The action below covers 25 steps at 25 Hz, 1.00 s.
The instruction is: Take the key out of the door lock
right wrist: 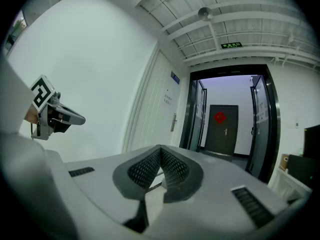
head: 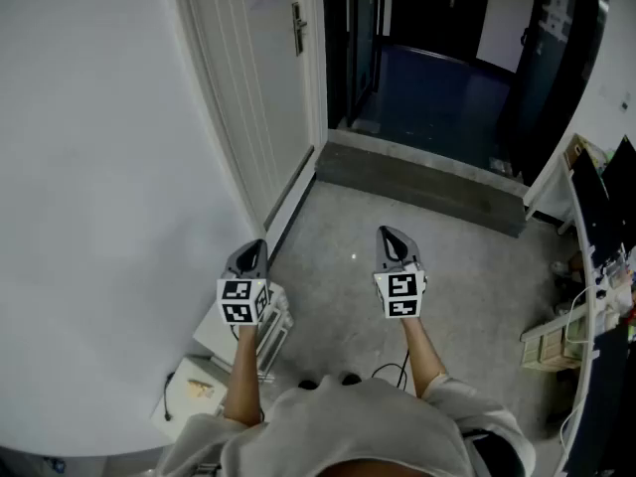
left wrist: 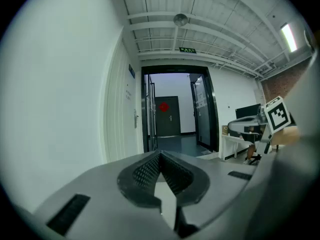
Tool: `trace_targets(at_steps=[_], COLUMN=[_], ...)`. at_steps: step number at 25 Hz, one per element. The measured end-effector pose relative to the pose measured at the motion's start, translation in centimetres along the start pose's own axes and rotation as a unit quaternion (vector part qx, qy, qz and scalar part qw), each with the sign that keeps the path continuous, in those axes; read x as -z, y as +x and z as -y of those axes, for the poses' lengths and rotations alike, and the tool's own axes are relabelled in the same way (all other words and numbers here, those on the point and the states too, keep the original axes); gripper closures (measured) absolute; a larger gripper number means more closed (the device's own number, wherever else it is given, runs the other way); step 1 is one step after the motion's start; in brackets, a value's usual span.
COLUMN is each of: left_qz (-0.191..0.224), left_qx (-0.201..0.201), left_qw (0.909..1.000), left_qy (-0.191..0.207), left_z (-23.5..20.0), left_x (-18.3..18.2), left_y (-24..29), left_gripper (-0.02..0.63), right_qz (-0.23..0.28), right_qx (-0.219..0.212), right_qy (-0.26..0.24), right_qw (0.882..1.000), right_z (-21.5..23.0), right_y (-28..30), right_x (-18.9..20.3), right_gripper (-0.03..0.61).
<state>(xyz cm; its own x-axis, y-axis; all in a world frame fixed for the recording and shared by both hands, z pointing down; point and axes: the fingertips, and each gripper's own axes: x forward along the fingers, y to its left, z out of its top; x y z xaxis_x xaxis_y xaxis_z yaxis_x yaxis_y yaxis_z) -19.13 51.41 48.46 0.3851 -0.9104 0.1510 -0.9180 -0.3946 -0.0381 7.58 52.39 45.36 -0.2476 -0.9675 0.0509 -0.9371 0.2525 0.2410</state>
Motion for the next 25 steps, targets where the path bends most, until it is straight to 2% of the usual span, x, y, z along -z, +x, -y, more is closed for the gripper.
trace_targets(at_steps=[14,25], left_qz=[0.002,-0.008], left_qx=[-0.003,-0.02], left_qw=[1.0,0.9997], left_qy=[0.002,-0.007], left_z=[3.8,7.6], left_x=[-0.4,0.4], left_y=[1.0,3.0], left_gripper=[0.595,0.595], right_qz=[0.002,-0.003], right_qx=[-0.005,-0.031], right_qy=[0.008,0.007], right_qw=[1.0,0.999], right_z=[3.1,6.4], right_y=[-1.5,-1.2], right_x=[1.6,3.6], right_gripper=[0.554,0.555])
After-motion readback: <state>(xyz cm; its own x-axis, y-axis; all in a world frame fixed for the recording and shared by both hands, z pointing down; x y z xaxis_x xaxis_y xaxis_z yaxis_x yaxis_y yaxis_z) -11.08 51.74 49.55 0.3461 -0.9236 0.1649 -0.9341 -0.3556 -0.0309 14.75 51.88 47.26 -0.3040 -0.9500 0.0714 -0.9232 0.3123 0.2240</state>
